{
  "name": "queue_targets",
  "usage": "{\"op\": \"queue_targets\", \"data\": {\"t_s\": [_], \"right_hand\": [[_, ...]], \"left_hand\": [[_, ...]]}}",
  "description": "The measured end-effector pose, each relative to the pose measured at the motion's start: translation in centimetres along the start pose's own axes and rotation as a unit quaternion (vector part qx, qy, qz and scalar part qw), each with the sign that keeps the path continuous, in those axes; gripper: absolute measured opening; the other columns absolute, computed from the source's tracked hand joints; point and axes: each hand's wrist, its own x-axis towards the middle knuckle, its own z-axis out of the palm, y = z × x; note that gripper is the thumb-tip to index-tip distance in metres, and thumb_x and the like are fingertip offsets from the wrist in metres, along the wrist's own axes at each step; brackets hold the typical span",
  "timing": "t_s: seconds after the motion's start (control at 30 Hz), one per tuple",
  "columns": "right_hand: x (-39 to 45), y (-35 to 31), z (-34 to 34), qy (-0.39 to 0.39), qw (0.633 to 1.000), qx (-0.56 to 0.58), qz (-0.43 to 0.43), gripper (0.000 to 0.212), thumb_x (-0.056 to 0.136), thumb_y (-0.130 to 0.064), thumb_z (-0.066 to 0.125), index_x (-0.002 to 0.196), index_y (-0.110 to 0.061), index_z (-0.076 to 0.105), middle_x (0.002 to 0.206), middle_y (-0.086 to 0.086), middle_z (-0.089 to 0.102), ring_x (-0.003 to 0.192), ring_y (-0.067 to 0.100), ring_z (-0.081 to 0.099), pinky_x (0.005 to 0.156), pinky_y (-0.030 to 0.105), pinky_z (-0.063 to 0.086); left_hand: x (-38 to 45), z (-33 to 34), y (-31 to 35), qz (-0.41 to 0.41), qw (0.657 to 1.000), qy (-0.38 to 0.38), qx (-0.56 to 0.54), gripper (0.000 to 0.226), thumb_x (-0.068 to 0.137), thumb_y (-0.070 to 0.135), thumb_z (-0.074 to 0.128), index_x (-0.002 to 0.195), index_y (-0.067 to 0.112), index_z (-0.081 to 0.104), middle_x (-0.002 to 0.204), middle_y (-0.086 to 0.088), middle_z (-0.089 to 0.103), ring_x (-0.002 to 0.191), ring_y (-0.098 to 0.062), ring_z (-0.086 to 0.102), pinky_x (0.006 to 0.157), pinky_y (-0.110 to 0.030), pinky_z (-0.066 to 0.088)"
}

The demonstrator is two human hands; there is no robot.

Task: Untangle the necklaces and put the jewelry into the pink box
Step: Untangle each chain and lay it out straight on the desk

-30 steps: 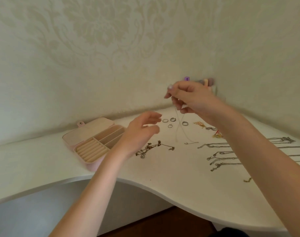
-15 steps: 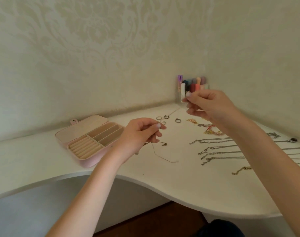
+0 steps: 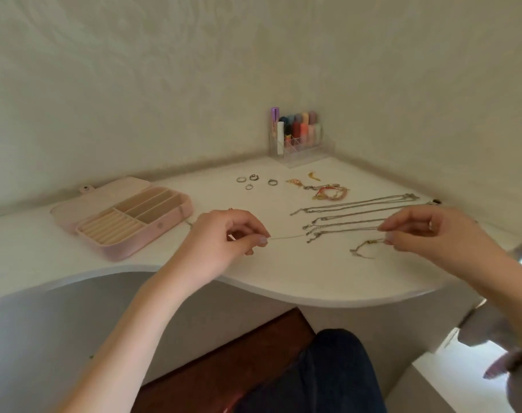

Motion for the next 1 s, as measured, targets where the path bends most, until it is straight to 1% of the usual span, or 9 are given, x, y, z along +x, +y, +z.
{"op": "queue_targets", "data": {"t_s": [0.1,0.17,0.33,0.43,0.5,0.57,0.63,0.73,1.0], "right_hand": [[-1.5,1.4,-1.6,0.023,0.997,-0.079,-0.001,0.025,0.079,-0.007,0.072,0.075,-0.032,0.075,0.071,-0.011,0.072,0.069,0.007,0.064,0.063,0.005,0.041],[-2.2,1.9,-2.3,0.03,0.996,-0.081,0.005,0.027,0.079,-0.003,0.072,0.071,-0.029,0.075,0.073,-0.016,0.072,0.067,0.001,0.061,0.063,0.003,0.041],[-2.9,1.6,-3.3,0.034,0.999,0.03,0.008,0.028,0.081,0.001,0.068,0.075,-0.025,0.076,0.078,-0.006,0.074,0.068,0.003,0.064,0.064,0.007,0.048],[-2.7,0.4,-3.5,0.022,0.996,0.092,0.004,0.025,0.083,0.0,0.065,0.081,-0.023,0.075,0.075,-0.001,0.073,0.066,0.005,0.065,0.064,0.012,0.052],[-2.4,-0.3,-3.5,-0.001,0.994,0.106,-0.003,0.022,0.083,0.0,0.064,0.083,-0.02,0.075,0.072,-0.002,0.072,0.065,0.005,0.064,0.064,0.013,0.053],[-2.2,-0.7,-3.7,-0.026,0.994,0.106,-0.01,0.022,0.084,0.001,0.063,0.085,-0.018,0.074,0.074,-0.002,0.072,0.065,0.006,0.063,0.063,0.014,0.052],[-1.9,-0.8,-3.9,-0.047,0.994,0.095,-0.02,0.021,0.085,0.001,0.062,0.089,-0.016,0.074,0.079,-0.001,0.073,0.067,0.006,0.062,0.062,0.016,0.051],[-1.4,-0.6,-4.1,-0.047,0.994,0.096,-0.026,0.022,0.086,0.002,0.061,0.089,-0.015,0.074,0.074,-0.001,0.072,0.065,0.006,0.061,0.059,0.016,0.05],[-1.2,-0.1,-4.5,-0.042,0.992,0.112,-0.032,0.022,0.086,0.002,0.06,0.09,-0.015,0.073,0.071,-0.007,0.071,0.058,0.005,0.058,0.058,0.015,0.048]], "left_hand": [[-0.3,2.3,0.9,0.043,0.997,-0.032,0.055,0.01,0.082,0.018,0.07,0.083,0.027,0.074,0.078,0.011,0.072,0.074,-0.002,0.064,0.066,-0.009,0.044],[0.0,3.9,1.3,0.052,0.994,-0.067,0.063,0.009,0.084,0.02,0.069,0.085,0.028,0.075,0.082,0.014,0.071,0.078,0.002,0.061,0.068,-0.007,0.042],[0.9,7.2,2.8,0.063,0.994,-0.086,0.038,0.012,0.087,0.027,0.066,0.096,0.033,0.071,0.097,0.026,0.063,0.093,0.022,0.05,0.081,0.008,0.029],[2.3,9.1,5.0,0.096,0.991,-0.08,-0.04,0.018,0.094,0.02,0.057,0.107,0.025,0.067,0.104,0.015,0.069,0.097,0.01,0.06,0.09,-0.006,0.041],[3.6,10.4,6.4,0.062,0.983,-0.099,-0.139,0.022,0.096,0.007,0.05,0.112,0.013,0.063,0.105,-0.003,0.07,0.094,-0.007,0.067,0.084,-0.02,0.053],[4.5,11.3,7.5,0.016,0.965,-0.143,-0.221,0.025,0.095,-0.001,0.047,0.117,0.003,0.059,0.108,-0.014,0.068,0.087,-0.016,0.07,0.07,-0.024,0.058],[5.2,11.7,8.1,0.004,0.951,-0.2,-0.234,0.026,0.094,-0.001,0.051,0.119,0.004,0.058,0.106,-0.012,0.07,0.087,-0.018,0.071,0.061,-0.022,0.056],[5.7,11.8,8.3,-0.009,0.929,-0.272,-0.252,0.026,0.092,0.005,0.058,0.117,0.01,0.06,0.1,-0.007,0.073,0.09,-0.017,0.071,0.061,-0.019,0.053],[6.1,12.1,8.4,-0.039,0.928,-0.297,-0.222,0.023,0.086,0.013,0.066,0.108,0.019,0.064,0.095,-0.002,0.074,0.081,-0.01,0.069,0.061,-0.019,0.049]]}}
